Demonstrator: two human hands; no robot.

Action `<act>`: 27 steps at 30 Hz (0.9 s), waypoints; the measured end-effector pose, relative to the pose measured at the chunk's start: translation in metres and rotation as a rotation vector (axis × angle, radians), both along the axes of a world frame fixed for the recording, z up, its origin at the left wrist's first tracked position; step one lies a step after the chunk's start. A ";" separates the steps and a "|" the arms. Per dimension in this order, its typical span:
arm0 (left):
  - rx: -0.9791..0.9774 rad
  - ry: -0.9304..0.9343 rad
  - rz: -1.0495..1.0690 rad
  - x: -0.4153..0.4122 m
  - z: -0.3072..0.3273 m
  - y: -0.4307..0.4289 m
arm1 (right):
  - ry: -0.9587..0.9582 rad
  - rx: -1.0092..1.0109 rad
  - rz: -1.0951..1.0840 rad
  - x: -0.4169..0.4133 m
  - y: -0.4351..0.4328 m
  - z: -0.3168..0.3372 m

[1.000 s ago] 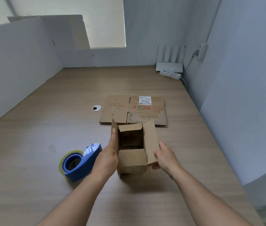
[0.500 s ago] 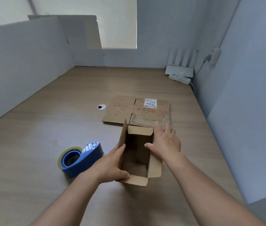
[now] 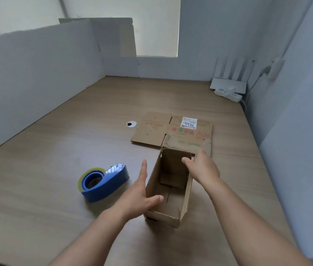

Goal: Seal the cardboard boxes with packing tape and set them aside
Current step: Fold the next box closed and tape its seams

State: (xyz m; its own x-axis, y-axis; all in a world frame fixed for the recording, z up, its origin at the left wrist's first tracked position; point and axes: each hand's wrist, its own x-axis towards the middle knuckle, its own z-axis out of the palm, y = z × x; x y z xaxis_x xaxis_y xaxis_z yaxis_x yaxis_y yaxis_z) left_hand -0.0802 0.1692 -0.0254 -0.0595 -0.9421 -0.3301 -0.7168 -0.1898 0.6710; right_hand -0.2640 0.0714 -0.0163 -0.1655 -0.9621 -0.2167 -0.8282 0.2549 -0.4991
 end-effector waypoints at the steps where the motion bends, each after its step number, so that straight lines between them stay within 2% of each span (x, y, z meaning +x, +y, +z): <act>1: 0.002 -0.004 0.042 -0.001 0.001 0.001 | -0.017 0.011 0.007 -0.003 0.013 0.000; 4: -0.001 -0.010 0.166 -0.002 -0.001 0.003 | 0.007 0.092 0.096 -0.007 0.059 -0.004; 6: -0.048 -0.025 0.204 -0.002 0.000 0.004 | -0.039 0.077 0.150 -0.007 0.085 -0.009; 11: -0.169 -0.013 0.245 0.002 0.011 0.014 | -0.161 -0.118 0.122 -0.001 0.103 0.007; 15: -0.247 0.180 0.311 0.018 0.037 0.025 | -0.234 -0.268 0.194 0.018 0.107 0.035; 21: -0.374 0.259 0.460 0.079 0.061 0.058 | -0.306 -0.405 0.311 0.082 0.118 0.059; 27: -0.415 0.214 0.668 0.166 0.077 0.118 | -0.343 -0.443 0.537 0.182 0.138 0.068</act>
State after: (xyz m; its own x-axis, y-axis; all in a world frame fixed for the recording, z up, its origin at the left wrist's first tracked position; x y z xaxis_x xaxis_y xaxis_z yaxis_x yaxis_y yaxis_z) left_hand 0.0854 0.2874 0.0515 0.5363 -0.8440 0.0084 -0.3887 -0.2382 0.8900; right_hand -0.0821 0.2090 0.0515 0.3547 -0.9005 0.2515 -0.5630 -0.4205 -0.7115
